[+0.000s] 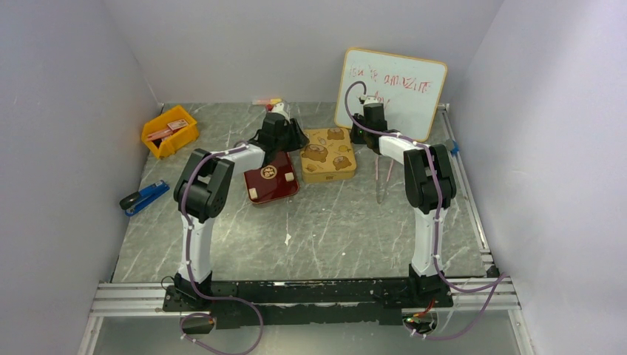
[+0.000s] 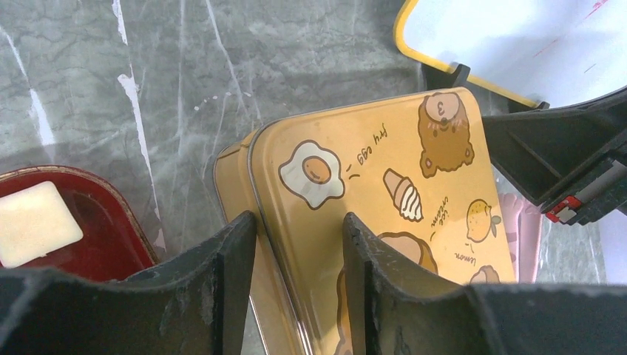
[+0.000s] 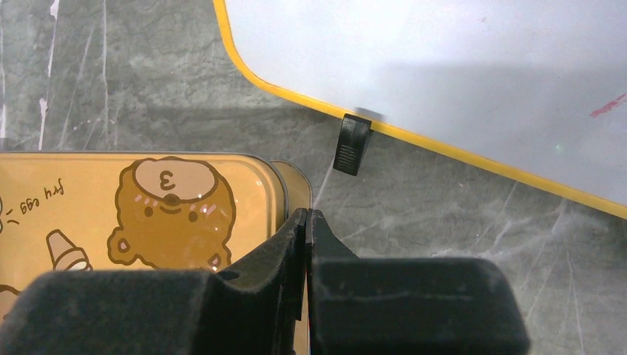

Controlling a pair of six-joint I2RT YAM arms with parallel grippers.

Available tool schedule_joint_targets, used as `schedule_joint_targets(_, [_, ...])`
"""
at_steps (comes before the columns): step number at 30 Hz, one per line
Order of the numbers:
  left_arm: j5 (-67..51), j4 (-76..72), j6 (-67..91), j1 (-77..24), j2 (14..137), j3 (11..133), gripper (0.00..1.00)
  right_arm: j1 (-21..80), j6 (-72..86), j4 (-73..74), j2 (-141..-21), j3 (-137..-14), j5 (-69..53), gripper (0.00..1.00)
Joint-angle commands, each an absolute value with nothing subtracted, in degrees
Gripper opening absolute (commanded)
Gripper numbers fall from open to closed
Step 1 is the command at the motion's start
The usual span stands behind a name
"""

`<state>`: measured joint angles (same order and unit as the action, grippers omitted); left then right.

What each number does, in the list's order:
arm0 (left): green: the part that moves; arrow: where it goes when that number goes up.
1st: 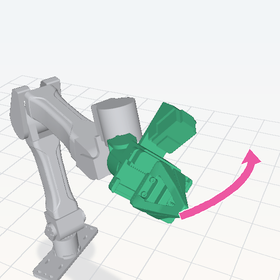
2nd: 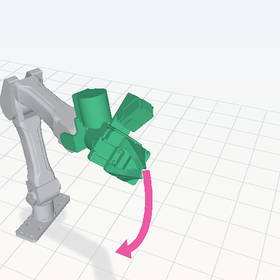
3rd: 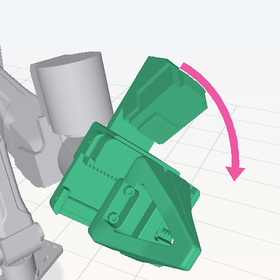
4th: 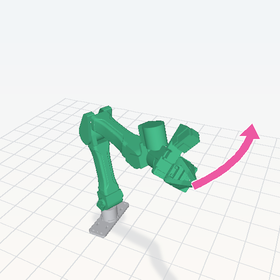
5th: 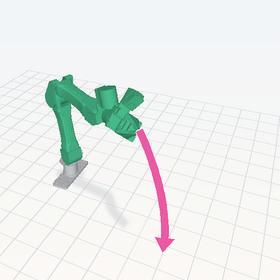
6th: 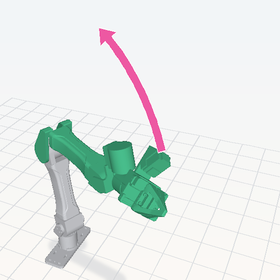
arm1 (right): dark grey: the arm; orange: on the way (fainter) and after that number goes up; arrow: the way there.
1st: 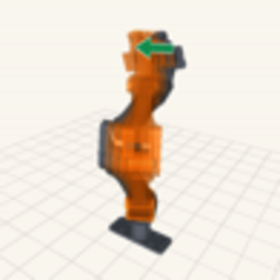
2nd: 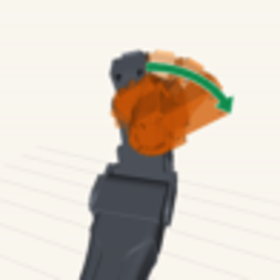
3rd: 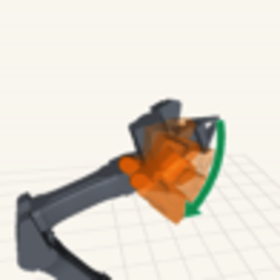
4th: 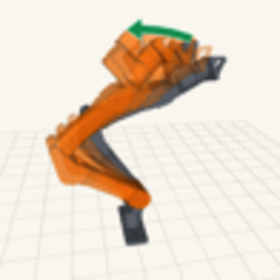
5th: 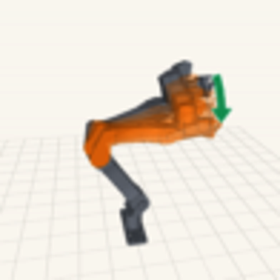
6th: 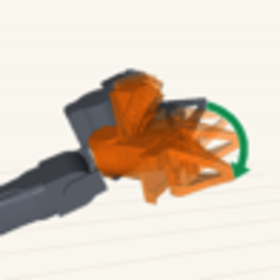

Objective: Pack the chocolate
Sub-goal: Close the box lid on the packing box.

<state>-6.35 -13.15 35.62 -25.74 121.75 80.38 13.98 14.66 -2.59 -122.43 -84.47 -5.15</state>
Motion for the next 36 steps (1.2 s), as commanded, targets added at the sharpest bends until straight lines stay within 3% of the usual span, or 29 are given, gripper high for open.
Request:
schedule_joint_targets(1, [-9.87,1.49,35.32,-30.32,130.21,78.23,0.45,17.75,15.58,-1.81,-123.84,-86.70,-10.73,0.08])
schedule_joint_targets(18, [-12.85,5.07,36.15,-33.22,137.74,81.69,0.05,17.87,14.25,-1.51,-123.46,-85.21,-9.59,0.08])
schedule_joint_targets(36, [-19.33,-2.87,43.74,-37.51,138.05,73.83,0.05,17.90,14.74,-0.98,-121.71,-82.67,-9.56,0.08])
